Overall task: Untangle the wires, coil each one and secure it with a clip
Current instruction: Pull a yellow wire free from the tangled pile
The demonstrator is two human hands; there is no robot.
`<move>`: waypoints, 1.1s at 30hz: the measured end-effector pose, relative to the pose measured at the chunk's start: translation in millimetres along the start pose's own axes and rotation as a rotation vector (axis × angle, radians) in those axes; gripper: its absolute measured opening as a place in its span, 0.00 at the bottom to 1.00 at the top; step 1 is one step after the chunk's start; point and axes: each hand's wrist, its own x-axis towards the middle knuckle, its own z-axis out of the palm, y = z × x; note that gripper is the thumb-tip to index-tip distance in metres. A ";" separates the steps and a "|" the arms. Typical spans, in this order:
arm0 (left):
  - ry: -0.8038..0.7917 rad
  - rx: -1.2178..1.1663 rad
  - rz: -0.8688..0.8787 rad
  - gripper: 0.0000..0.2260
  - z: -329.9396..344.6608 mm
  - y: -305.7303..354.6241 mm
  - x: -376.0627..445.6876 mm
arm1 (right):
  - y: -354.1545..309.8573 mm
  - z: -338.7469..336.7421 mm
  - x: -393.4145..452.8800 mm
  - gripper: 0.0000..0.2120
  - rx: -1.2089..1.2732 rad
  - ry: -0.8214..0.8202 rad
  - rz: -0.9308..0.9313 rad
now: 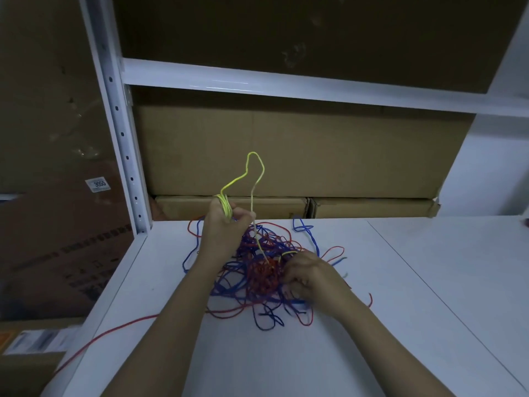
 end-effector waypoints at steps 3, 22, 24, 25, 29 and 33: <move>0.061 -0.018 0.021 0.14 -5.0 4.0 4.8 | 16.1 9.8 -9.5 0.07 -0.171 -0.161 -0.069; -0.080 0.121 0.062 0.13 -0.8 -9.7 0.8 | -40.9 -9.6 69.9 0.05 0.389 -0.050 0.267; -0.079 0.112 0.055 0.13 -3.2 -8.5 -0.6 | -42.8 -7.3 71.8 0.07 0.309 -0.108 0.225; -0.074 0.110 0.051 0.14 -3.8 -8.3 -1.0 | -42.7 -6.7 72.6 0.08 0.331 -0.070 0.234; -0.098 0.155 0.050 0.13 -8.5 -22.1 -2.6 | -39.0 -14.6 74.3 0.08 0.593 0.100 0.382; -0.199 0.163 -0.048 0.17 -2.4 -32.1 -14.0 | -38.9 -17.5 75.7 0.08 0.807 0.138 0.497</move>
